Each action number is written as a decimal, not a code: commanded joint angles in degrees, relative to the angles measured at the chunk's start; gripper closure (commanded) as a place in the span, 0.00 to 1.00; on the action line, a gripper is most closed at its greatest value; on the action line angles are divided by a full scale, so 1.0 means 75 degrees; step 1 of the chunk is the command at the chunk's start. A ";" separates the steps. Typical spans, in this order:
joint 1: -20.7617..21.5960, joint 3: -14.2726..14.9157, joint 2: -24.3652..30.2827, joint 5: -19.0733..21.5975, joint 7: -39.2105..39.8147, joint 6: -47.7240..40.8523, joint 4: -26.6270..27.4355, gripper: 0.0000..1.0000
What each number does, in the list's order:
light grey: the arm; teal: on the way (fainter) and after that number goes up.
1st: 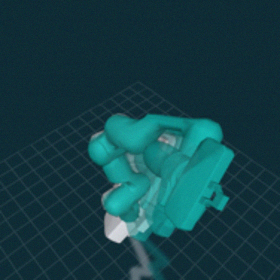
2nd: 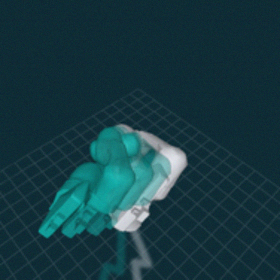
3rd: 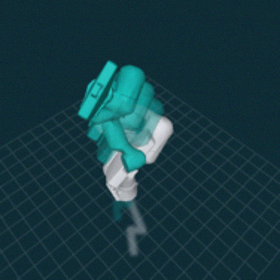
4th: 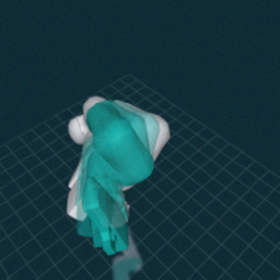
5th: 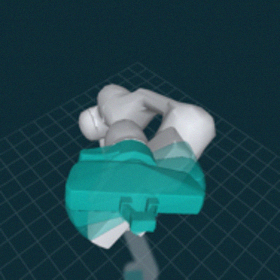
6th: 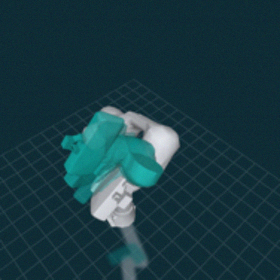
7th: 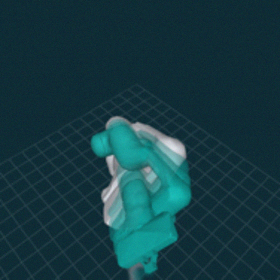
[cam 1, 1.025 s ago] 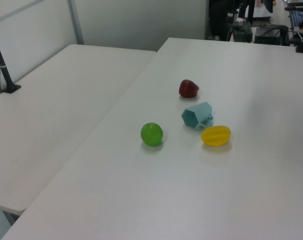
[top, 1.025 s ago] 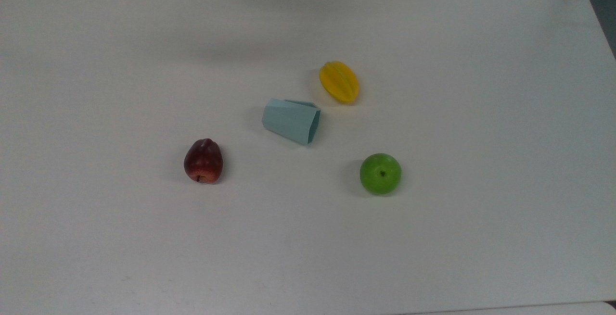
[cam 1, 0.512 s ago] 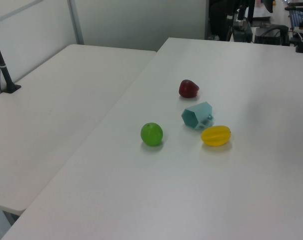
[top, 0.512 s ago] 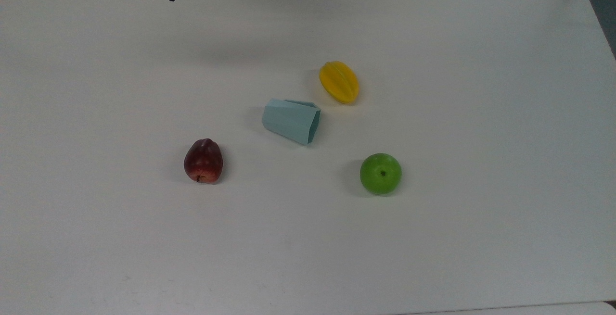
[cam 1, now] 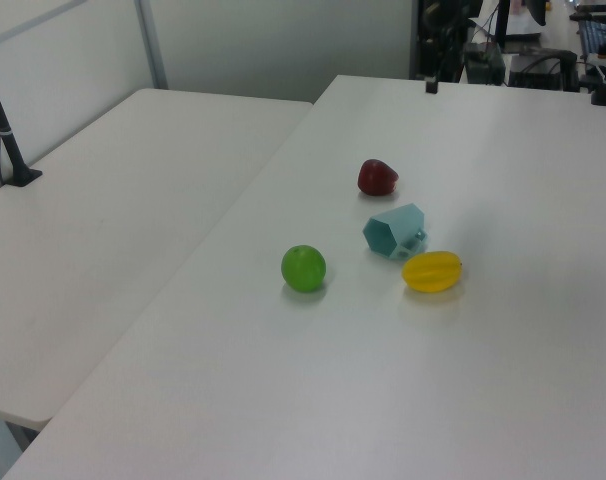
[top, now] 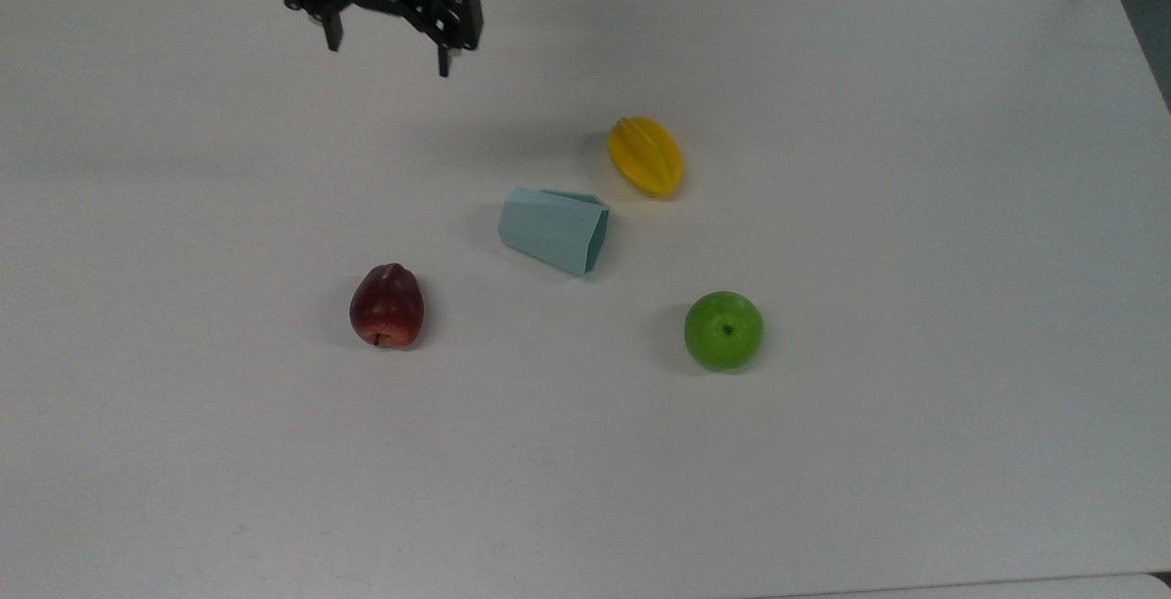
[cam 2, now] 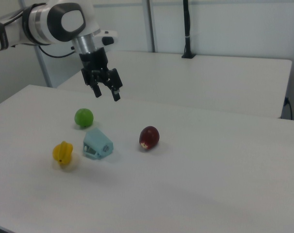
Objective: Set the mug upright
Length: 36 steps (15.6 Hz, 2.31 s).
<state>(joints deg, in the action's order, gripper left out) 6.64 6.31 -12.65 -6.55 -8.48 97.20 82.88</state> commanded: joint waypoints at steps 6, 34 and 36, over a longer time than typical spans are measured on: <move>0.0228 -0.1578 -0.0878 -0.2031 -0.1867 0.0528 0.0269 0.00; 0.1154 -0.1626 -0.2614 -0.3533 -0.3955 0.1114 0.0445 0.35; 0.1166 -0.1614 -0.2707 -0.3533 -0.3955 0.1114 0.0445 0.42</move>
<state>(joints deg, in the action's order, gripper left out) 14.63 -6.35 -32.69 -32.09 -36.99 104.69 85.07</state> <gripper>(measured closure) 0.313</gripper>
